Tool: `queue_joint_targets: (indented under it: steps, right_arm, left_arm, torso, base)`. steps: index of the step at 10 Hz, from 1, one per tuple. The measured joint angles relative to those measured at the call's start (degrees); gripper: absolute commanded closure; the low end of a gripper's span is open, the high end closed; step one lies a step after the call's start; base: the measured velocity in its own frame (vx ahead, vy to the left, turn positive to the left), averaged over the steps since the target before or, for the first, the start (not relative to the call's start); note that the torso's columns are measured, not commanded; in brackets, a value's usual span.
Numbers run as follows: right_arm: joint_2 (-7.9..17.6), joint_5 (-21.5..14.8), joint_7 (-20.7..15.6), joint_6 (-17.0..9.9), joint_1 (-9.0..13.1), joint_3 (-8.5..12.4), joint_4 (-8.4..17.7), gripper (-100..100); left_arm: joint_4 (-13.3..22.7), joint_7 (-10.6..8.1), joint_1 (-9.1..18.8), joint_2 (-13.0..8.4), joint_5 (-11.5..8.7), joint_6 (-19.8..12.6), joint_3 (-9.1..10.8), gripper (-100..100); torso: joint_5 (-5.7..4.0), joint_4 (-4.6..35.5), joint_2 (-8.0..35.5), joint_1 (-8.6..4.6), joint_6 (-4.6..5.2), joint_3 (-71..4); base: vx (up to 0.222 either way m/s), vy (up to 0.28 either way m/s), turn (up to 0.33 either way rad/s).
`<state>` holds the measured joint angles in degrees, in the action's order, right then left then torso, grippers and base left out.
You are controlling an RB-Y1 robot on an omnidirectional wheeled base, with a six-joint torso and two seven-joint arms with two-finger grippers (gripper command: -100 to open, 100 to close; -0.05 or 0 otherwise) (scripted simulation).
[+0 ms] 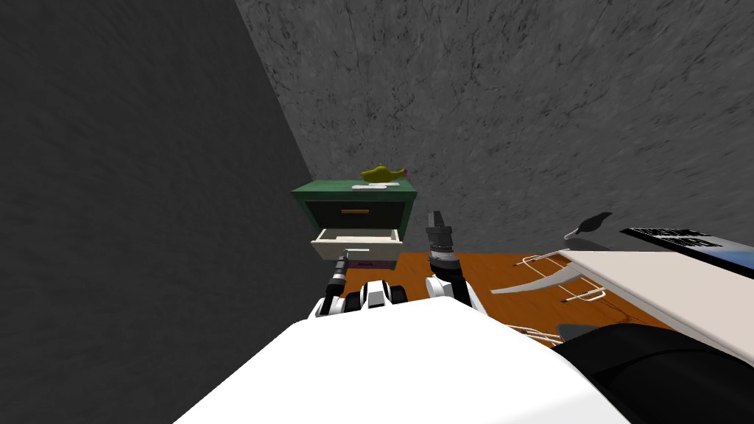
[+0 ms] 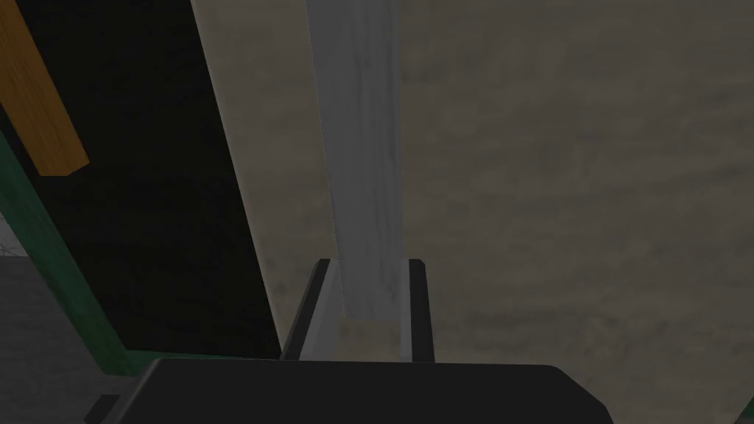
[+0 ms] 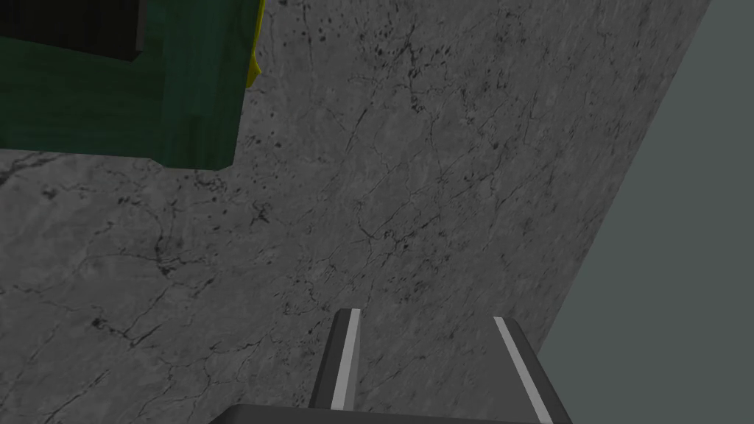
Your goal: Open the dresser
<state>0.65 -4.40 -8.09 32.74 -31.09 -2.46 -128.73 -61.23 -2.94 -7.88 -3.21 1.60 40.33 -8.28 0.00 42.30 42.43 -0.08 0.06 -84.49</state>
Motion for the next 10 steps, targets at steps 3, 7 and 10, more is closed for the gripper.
queue_joint_targets:
  steps: [3,7,10]
  right_arm:
    - [0.0,0.0,0.0,0.0,0.0,0.0,0.0,0]
    - [0.0,0.0,0.0,0.0,0.0,0.0,0.0,0]
    - [0.0,0.0,0.0,0.0,0.0,0.0,0.0,0]
  left_arm:
    - [-2.0,-0.24,0.7,-0.1,0.0,-2.7,-0.1,-100]
    - [-5.2,-0.47,3.2,-0.1,-0.1,-7.9,0.15,-100]
    - [-7.2,-0.85,5.4,-0.2,-0.2,-12.8,0.37,-100]
  torso:
    - [-0.03,0.0,-0.5,-0.01,-0.03,-0.3]
    - [0.01,0.0,0.0,0.1,-0.05,0.0]
    - [-0.09,0.2,0.1,0.04,-0.12,0.0]
  base:
    - [-0.074,0.007,0.017]
    - [-0.05,0.002,0.017]
    - [-0.075,0.004,0.012]
